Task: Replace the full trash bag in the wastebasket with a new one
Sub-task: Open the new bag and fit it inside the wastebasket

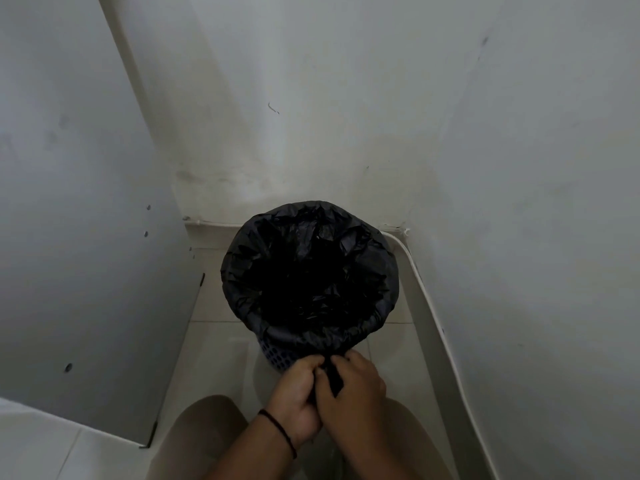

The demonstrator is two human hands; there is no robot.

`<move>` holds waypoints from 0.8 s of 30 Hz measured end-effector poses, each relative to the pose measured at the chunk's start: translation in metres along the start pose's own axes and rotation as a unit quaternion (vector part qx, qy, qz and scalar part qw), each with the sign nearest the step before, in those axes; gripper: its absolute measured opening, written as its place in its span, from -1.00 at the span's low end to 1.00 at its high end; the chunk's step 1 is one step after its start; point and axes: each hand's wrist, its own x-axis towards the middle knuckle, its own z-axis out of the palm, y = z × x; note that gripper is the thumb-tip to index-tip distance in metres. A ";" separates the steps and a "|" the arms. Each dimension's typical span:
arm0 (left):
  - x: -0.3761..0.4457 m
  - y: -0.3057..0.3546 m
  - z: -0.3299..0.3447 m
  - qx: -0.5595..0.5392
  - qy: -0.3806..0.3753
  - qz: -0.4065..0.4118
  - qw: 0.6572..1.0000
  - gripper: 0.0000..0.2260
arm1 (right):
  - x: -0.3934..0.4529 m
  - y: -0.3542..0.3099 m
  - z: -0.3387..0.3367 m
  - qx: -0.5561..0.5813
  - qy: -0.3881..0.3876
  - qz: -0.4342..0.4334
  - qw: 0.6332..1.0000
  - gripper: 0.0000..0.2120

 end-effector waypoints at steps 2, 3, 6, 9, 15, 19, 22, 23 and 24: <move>0.000 0.001 0.000 0.011 0.011 0.000 1.000 -0.75 | -0.002 0.002 0.002 -0.016 -0.028 -0.010 0.999 -0.74; 0.001 0.002 -0.002 0.013 0.013 0.003 1.000 -0.70 | -0.001 0.003 0.003 -0.027 -0.041 -0.015 0.999 -0.72; 0.002 0.002 -0.007 0.058 0.003 0.031 0.998 -0.60 | 0.003 0.004 0.004 0.014 -0.038 -0.003 0.999 -0.80; 0.004 0.002 -0.013 0.133 0.019 0.059 0.989 -0.67 | 0.010 0.004 -0.001 0.115 -0.004 0.072 0.991 -0.86; 0.010 0.005 -0.022 0.104 0.050 0.049 0.992 -0.89 | 0.020 0.013 -0.008 0.455 -0.013 0.276 0.846 -0.85; 0.013 0.002 -0.015 0.122 0.082 0.045 0.988 -0.93 | 0.016 0.018 -0.007 0.249 0.046 0.189 0.949 -0.85; 0.013 0.000 -0.010 0.163 0.094 0.050 0.981 -0.89 | 0.007 0.015 -0.003 0.138 0.021 0.089 0.986 -0.88; 0.012 0.000 -0.010 0.163 0.096 0.047 0.981 -0.89 | 0.004 0.014 0.000 0.110 0.001 0.066 0.992 -0.87; 0.011 0.000 -0.010 0.161 0.096 0.043 0.981 -0.91 | 0.002 0.015 0.002 0.084 -0.014 0.054 0.995 -0.84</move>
